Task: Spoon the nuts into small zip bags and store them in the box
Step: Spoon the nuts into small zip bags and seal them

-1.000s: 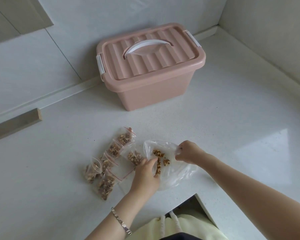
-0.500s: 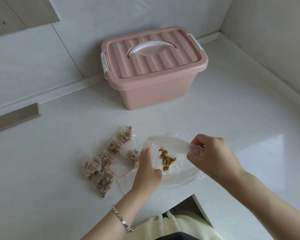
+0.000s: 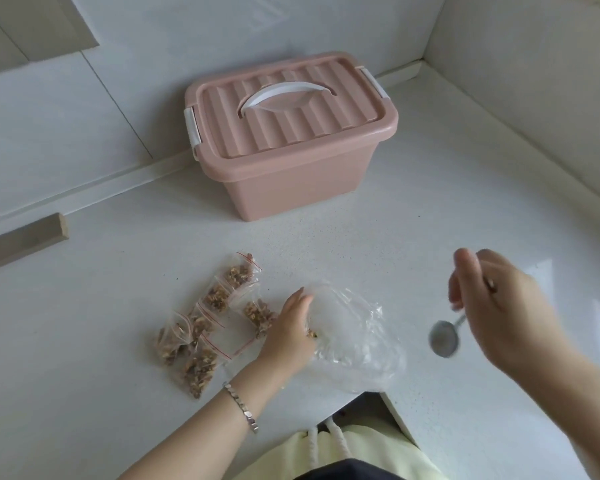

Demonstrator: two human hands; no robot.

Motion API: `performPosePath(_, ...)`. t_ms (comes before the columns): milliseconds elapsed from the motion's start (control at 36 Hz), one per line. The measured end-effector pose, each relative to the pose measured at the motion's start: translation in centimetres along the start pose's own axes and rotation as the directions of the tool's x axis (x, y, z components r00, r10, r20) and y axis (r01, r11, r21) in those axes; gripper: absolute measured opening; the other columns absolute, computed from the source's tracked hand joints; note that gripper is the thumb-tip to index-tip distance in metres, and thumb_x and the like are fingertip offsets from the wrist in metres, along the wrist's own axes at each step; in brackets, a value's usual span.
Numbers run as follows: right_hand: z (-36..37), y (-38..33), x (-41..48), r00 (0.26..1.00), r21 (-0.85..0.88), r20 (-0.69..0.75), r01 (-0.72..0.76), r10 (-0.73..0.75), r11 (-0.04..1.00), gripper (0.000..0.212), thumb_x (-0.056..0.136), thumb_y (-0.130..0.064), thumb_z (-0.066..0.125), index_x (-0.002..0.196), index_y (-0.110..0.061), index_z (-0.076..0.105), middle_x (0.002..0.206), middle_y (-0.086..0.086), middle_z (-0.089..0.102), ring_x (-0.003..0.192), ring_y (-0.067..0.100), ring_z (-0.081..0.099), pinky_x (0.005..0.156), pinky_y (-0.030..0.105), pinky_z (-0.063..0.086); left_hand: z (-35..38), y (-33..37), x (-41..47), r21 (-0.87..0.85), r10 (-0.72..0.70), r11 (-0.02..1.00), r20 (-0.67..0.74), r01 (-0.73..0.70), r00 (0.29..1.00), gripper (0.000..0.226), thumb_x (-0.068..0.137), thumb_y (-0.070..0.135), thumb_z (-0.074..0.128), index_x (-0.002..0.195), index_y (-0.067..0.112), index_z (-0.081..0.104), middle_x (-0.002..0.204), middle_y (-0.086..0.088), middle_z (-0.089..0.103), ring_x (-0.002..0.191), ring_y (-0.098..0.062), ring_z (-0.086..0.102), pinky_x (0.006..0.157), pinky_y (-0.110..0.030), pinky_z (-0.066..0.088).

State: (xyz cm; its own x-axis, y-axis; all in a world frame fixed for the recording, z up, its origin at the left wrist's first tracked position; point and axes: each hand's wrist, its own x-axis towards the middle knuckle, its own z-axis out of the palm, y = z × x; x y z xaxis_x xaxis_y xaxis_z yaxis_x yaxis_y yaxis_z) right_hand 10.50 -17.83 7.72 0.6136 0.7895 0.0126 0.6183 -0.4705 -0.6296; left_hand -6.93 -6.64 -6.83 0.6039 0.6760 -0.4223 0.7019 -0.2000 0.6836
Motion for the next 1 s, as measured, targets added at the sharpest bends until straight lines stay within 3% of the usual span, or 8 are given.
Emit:
performPosePath(139,-0.6,0.2,-1.0,0.994,0.203,0.017,-0.111,0.109,0.973,0.062,0.084,-0.063,0.017,0.062,-0.025,0.061,0.053,-0.001,0.051,0.052,0.011,0.049,0.048,0.02,0.037,0.2,-0.5,0.3,-0.034,-0.011,0.999,-0.013,0.01,1.0,0.067,0.083,-0.008,0.047,0.142,0.021,0.033,0.152,0.001,0.02,0.142,-0.012,0.015,0.108,-0.018,0.015)
performPosePath(194,0.9,0.7,-1.3,0.989,0.292,0.036,-0.15,0.146,0.945,0.059,0.092,-0.058,0.024,0.062,-0.023,0.061,0.047,-0.002,0.049,0.045,0.01,0.046,0.047,0.023,0.037,0.2,-0.8,0.1,-0.043,-0.024,0.999,-0.025,0.023,0.999,0.068,0.083,-0.01,0.045,0.141,0.022,0.034,0.151,0.001,0.022,0.142,-0.012,0.016,0.106,-0.017,0.016)
performPosePath(306,5.7,2.8,-2.2,0.971,0.4,0.132,-0.237,0.2,0.885,0.049,0.088,-0.047,0.028,0.068,-0.016,0.061,0.047,-0.001,0.055,0.044,0.006,0.05,0.049,0.013,0.04,0.3,-1.6,-0.2,-0.085,-0.054,0.995,-0.016,0.052,0.998,0.07,0.081,-0.013,0.045,0.14,0.023,0.034,0.147,0.004,0.027,0.138,-0.008,0.022,0.103,-0.013,0.017)
performPosePath(389,8.6,4.7,-2.8,0.945,0.412,0.202,-0.321,0.258,0.853,0.043,0.095,-0.037,0.034,0.07,-0.015,0.062,0.05,-0.001,0.058,0.046,0.004,0.053,0.052,0.012,0.042,0.3,-2.0,-0.4,-0.133,-0.084,0.988,0.007,0.084,0.996,0.072,0.082,-0.013,0.048,0.141,0.025,0.032,0.146,0.006,0.029,0.133,-0.002,0.024,0.103,-0.013,0.02)
performPosePath(667,12.3,7.3,-3.8,0.904,0.484,0.233,-0.428,0.359,0.764,0.039,0.097,-0.031,0.037,0.074,-0.017,0.065,0.056,0.003,0.065,0.057,0.011,0.064,0.065,0.028,0.054,0.5,-1.8,-0.1,-0.243,-0.169,0.954,0.059,0.179,0.984,0.072,0.086,-0.011,0.039,0.145,0.027,0.023,0.152,0.008,0.024,0.14,-0.008,0.018,0.103,-0.016,0.016)
performPosePath(806,13.0,7.4,-4.0,0.895,0.513,0.28,-0.445,0.347,0.734,0.036,0.097,-0.028,0.037,0.077,-0.016,0.065,0.058,0.002,0.066,0.058,0.01,0.064,0.061,0.02,0.053,0.8,-1.1,0.1,-0.345,-0.206,0.915,0.042,0.208,0.978,0.069,0.087,-0.012,0.039,0.145,0.021,0.022,0.152,0.006,0.023,0.14,-0.009,0.018,0.101,-0.015,0.015)
performPosePath(1000,12.9,8.0,-4.0,0.838,0.63,0.364,-0.542,0.406,0.556,0.038,0.098,-0.023,0.036,0.08,-0.004,0.064,0.06,0.01,0.065,0.057,0.015,0.065,0.059,0.022,0.056,1.2,-0.6,0.2,-0.379,-0.222,0.902,-0.002,0.205,0.975,0.064,0.088,-0.009,0.041,0.143,0.022,0.027,0.15,0.005,0.028,0.139,-0.009,0.022,0.099,-0.015,0.017)
